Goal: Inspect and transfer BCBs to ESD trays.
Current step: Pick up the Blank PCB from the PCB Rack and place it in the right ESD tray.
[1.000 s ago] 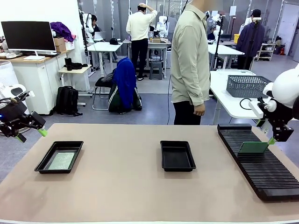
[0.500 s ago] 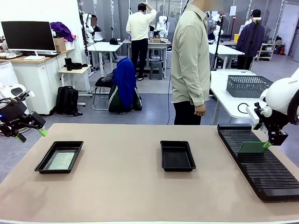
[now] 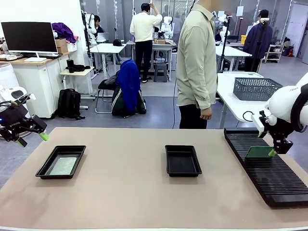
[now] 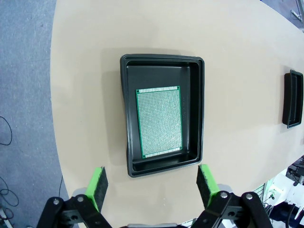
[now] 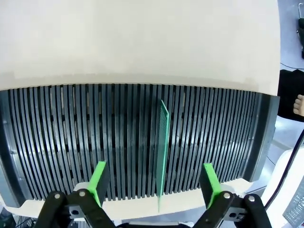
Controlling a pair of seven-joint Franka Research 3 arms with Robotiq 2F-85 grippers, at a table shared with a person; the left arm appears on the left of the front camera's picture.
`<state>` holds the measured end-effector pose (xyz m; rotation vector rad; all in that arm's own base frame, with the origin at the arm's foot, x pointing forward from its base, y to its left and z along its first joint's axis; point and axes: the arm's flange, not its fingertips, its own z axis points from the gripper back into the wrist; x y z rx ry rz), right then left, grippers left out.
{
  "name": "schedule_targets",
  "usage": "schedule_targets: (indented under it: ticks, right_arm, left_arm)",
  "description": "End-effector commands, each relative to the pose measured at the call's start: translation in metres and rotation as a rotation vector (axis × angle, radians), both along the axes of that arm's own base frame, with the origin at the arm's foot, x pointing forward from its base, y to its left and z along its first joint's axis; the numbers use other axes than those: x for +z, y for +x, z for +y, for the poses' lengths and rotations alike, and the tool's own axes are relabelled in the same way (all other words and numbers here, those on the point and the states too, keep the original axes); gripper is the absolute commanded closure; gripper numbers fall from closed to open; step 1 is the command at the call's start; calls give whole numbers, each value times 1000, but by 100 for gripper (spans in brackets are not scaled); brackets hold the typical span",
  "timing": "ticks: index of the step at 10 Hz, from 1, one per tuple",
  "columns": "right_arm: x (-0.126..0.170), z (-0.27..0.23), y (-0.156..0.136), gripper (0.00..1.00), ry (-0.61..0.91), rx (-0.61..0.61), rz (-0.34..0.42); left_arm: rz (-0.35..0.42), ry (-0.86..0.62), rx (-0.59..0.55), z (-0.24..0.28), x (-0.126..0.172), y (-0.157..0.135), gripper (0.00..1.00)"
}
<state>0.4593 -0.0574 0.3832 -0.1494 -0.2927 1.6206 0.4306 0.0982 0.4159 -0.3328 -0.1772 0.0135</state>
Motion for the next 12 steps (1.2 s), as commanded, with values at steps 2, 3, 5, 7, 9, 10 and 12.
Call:
schedule_targets:
  ticks: [2,3,5,7,9,10,12]
  right_arm:
    - [-11,-9,14,0,20,25,-13]
    - [-14,-8,18,0,20,23,-3]
    - [-18,-11,23,0,22,16,20]
    - [-19,-12,27,0,26,7,41]
    - [-20,-13,30,0,30,-3,59]
    - [-19,-14,31,0,35,1,61]
    - [-19,-11,33,3,32,-2,68]
  left_arm:
    - [-9,-1,2,1,-1,1,0]
    - [-9,-1,2,1,-1,1,0]
    - [-9,-1,2,1,-1,1,0]
    - [-9,-1,2,1,-1,1,0]
    - [-9,-1,2,1,-1,1,0]
    - [-9,-1,2,1,-1,1,0]
    - [-9,-1,2,1,-1,1,0]
